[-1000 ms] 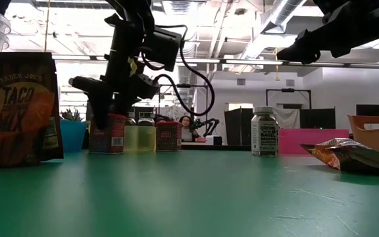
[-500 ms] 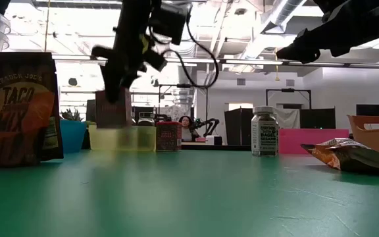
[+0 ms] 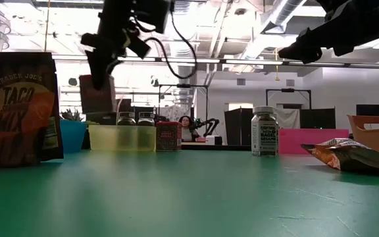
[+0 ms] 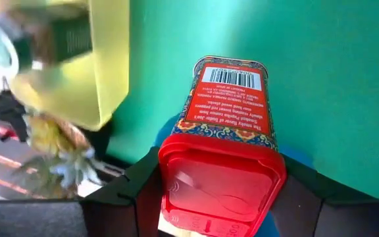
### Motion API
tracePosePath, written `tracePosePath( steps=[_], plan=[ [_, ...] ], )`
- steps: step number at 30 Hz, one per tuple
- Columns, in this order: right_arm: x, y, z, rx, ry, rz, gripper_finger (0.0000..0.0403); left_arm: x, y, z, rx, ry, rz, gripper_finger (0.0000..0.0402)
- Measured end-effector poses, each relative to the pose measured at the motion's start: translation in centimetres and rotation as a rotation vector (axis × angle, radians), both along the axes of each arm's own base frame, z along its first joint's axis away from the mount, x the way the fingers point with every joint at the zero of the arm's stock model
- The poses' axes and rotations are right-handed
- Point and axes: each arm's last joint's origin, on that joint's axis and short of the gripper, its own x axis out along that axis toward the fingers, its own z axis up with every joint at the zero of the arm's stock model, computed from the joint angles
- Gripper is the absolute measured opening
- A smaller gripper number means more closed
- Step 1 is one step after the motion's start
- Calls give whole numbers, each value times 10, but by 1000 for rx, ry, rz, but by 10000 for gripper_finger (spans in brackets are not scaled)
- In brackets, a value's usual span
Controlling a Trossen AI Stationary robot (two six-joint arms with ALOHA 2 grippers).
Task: Sort spices by type
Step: Put the bottom red seasoning can into the blue bin
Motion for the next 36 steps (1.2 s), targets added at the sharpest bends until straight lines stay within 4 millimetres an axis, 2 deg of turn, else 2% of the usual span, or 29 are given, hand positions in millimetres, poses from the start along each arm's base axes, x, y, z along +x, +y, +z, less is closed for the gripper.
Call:
tracePosePath(
  steps=[8, 12, 15, 20, 26, 29, 32, 36],
  plan=[
    [0, 0, 0, 0, 1, -1, 286, -54, -8, 19, 27, -89, 61, 205],
    [0, 0, 0, 0, 1, -1, 286, -77, -12, 9, 33, -75, 102, 205],
    [0, 0, 0, 1, -1, -1, 286, -84, -13, -6, 30, -24, 135, 205],
    [0, 0, 0, 1, -5, -1, 286, -84, -14, -35, -14, 100, 128, 205],
    [0, 0, 0, 1, -4, -1, 286, -73, -12, -62, -77, 256, -6, 205],
    [0, 0, 0, 6, -2, -3, 286, -68, -13, -75, -159, 285, -59, 219],
    [0, 0, 0, 7, 0, -3, 286, -66, -14, -82, -212, 281, -77, 227],
    [0, 0, 0, 2, 1, -2, 286, -65, -17, -82, -232, 249, -83, 215]
  ],
)
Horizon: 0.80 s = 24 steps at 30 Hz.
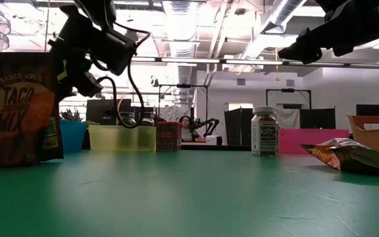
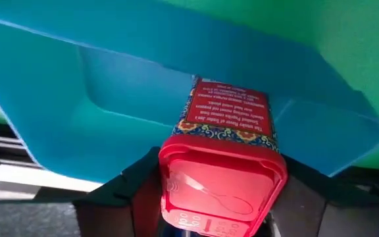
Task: Sort spices by type
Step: Put the bottom red seasoning can into the blue bin, then put the red seasoning can into the blue bin
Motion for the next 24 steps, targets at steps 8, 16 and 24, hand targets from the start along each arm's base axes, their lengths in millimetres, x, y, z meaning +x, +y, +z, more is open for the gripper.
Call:
tracePosePath(
  steps=[8, 16, 24],
  plan=[
    [0, 0, 0, -3, -1, 0, 286, 0, -10, 1, 13, 4, -17, 260],
    [0, 0, 0, -3, -1, -1, 286, -4, -20, 11, 59, 70, 49, 314],
    [1, -5, 0, -1, -3, -26, 286, 14, -17, 47, 209, -118, 92, 309]
  ],
)
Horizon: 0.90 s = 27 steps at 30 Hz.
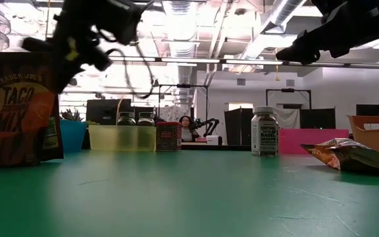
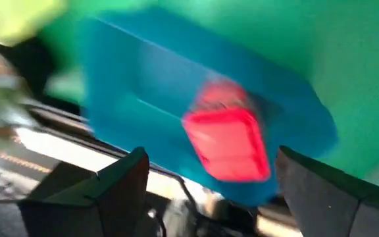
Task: Sort spices by type
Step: Put the red seasoning can into the blue bin
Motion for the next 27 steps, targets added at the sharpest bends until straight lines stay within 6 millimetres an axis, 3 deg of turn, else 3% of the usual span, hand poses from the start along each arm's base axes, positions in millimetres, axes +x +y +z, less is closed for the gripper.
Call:
tracePosePath(
  steps=[3, 7, 13, 20, 27],
  plan=[
    [0, 0, 0, 0, -1, 0, 286, 10, 9, 12, 69, -112, 22, 306],
    [1, 0, -1, -2, 6, 0, 286, 28, 26, 14, 93, -296, 58, 297],
    [10, 2, -11, -11, 47, 0, 286, 55, 67, 16, 165, -459, 51, 281],
    [17, 4, -21, -41, 97, 15, 286, 84, 105, 6, 236, -359, -108, 275],
    [19, -2, -22, -13, 102, 23, 286, 124, 123, -8, 244, -316, -273, 279]
  ],
)
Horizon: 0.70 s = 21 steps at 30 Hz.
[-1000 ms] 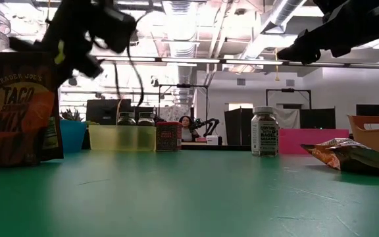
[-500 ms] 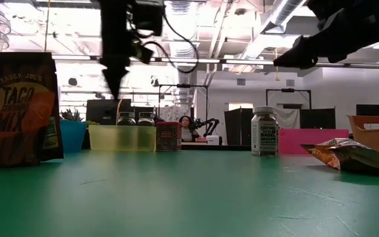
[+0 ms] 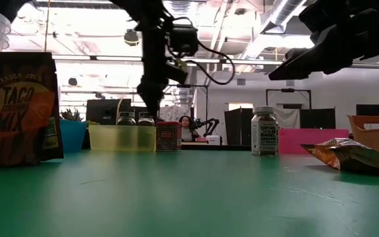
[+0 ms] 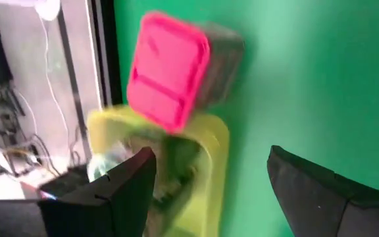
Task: Sort spices by type
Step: Put the red seasoning can into the blue bin
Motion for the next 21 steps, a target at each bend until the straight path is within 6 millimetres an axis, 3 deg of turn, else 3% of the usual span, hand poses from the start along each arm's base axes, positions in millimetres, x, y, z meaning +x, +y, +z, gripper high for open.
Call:
tracePosePath(
  steps=[6, 12, 21],
  plan=[
    [0, -1, 0, 21, 5, 7, 286, 15, 25, 3, 3, -4, -40, 279],
    [0, -1, -2, 32, 19, 11, 286, 10, 43, 15, -37, -31, -94, 279],
    [-1, -1, -2, 31, 26, 11, 286, 8, 62, 11, -115, -87, -167, 279]
  ],
)
